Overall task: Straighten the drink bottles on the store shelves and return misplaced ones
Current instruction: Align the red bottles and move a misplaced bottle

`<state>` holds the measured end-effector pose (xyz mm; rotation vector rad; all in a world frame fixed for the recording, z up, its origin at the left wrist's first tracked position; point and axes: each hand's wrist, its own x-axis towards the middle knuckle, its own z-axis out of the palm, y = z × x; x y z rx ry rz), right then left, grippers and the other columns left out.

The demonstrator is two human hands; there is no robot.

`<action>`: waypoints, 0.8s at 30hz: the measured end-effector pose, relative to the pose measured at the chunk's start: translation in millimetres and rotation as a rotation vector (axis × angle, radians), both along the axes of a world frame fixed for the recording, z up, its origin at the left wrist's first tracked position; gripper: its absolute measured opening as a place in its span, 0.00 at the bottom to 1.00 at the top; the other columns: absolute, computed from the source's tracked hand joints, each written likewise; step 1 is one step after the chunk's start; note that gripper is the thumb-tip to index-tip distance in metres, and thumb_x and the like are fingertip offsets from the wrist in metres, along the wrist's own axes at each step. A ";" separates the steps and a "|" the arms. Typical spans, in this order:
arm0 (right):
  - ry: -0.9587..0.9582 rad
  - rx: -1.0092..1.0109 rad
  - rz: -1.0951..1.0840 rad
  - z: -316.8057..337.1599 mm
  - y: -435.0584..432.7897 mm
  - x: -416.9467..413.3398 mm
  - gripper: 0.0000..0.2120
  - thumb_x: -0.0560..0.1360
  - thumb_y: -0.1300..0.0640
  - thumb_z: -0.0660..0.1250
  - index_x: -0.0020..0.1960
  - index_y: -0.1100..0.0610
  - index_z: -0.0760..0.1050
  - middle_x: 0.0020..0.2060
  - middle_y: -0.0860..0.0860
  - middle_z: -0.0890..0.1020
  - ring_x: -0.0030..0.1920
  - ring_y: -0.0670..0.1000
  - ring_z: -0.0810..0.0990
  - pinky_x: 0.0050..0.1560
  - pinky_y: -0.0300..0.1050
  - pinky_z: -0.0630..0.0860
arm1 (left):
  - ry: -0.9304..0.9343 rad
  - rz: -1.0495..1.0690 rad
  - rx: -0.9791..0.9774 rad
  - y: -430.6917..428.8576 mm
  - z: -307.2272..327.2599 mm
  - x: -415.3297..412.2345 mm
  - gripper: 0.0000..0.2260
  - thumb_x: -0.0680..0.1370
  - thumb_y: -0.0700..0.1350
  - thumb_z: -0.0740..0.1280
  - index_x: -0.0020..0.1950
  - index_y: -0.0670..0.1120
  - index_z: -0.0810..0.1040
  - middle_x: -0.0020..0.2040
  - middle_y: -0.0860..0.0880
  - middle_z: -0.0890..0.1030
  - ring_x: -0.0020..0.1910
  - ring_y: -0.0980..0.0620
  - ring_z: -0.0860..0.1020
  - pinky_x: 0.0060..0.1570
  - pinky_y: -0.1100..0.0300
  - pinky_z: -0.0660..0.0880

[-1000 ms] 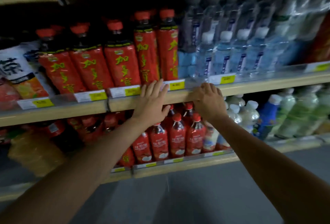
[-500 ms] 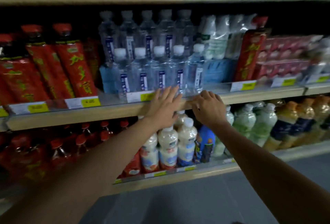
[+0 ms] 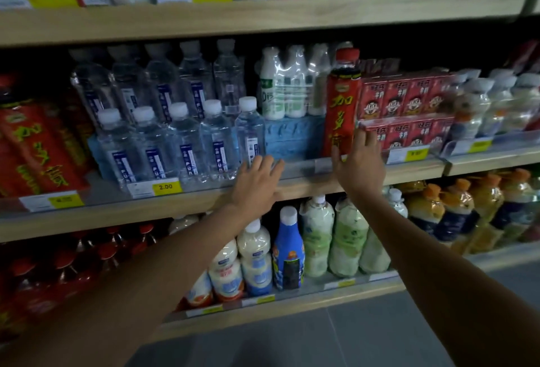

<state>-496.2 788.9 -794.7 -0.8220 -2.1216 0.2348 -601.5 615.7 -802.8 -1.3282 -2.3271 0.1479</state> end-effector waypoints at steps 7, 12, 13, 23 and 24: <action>0.187 -0.159 0.094 8.9 20.8 -18.9 0.31 0.74 0.44 0.66 0.67 0.64 0.63 0.59 0.60 0.73 0.58 0.61 0.74 0.49 0.54 0.73 | 0.022 0.009 0.006 4.9 -0.4 1.3 0.32 0.77 0.59 0.60 0.74 0.45 0.55 0.67 0.45 0.64 0.64 0.46 0.64 0.61 0.53 0.63; 0.179 -0.284 0.102 21.6 30.1 -32.1 0.37 0.71 0.41 0.69 0.69 0.59 0.60 0.59 0.57 0.77 0.57 0.59 0.77 0.51 0.54 0.74 | 0.030 0.026 0.010 5.3 1.5 4.5 0.31 0.78 0.59 0.59 0.75 0.45 0.54 0.67 0.45 0.63 0.64 0.46 0.63 0.60 0.54 0.63; 0.160 -0.308 0.087 23.6 32.4 -34.5 0.36 0.70 0.40 0.69 0.69 0.59 0.60 0.58 0.56 0.78 0.56 0.59 0.78 0.50 0.53 0.74 | 0.030 0.029 0.010 5.6 2.1 5.4 0.31 0.78 0.59 0.59 0.75 0.45 0.53 0.67 0.45 0.63 0.64 0.46 0.63 0.60 0.53 0.63; 0.214 -0.275 0.206 21.1 23.7 -37.1 0.25 0.70 0.51 0.72 0.59 0.61 0.65 0.50 0.57 0.78 0.47 0.58 0.78 0.41 0.48 0.73 | 0.013 0.055 -0.007 5.4 2.5 5.0 0.29 0.77 0.57 0.62 0.73 0.45 0.57 0.65 0.45 0.65 0.61 0.46 0.65 0.58 0.52 0.65; 0.222 -0.263 0.236 20.3 20.6 -35.1 0.25 0.70 0.52 0.72 0.59 0.61 0.65 0.50 0.57 0.78 0.48 0.58 0.78 0.40 0.47 0.71 | 0.006 0.051 -0.001 5.9 2.8 4.6 0.29 0.77 0.57 0.63 0.72 0.45 0.58 0.64 0.46 0.65 0.61 0.46 0.65 0.58 0.52 0.66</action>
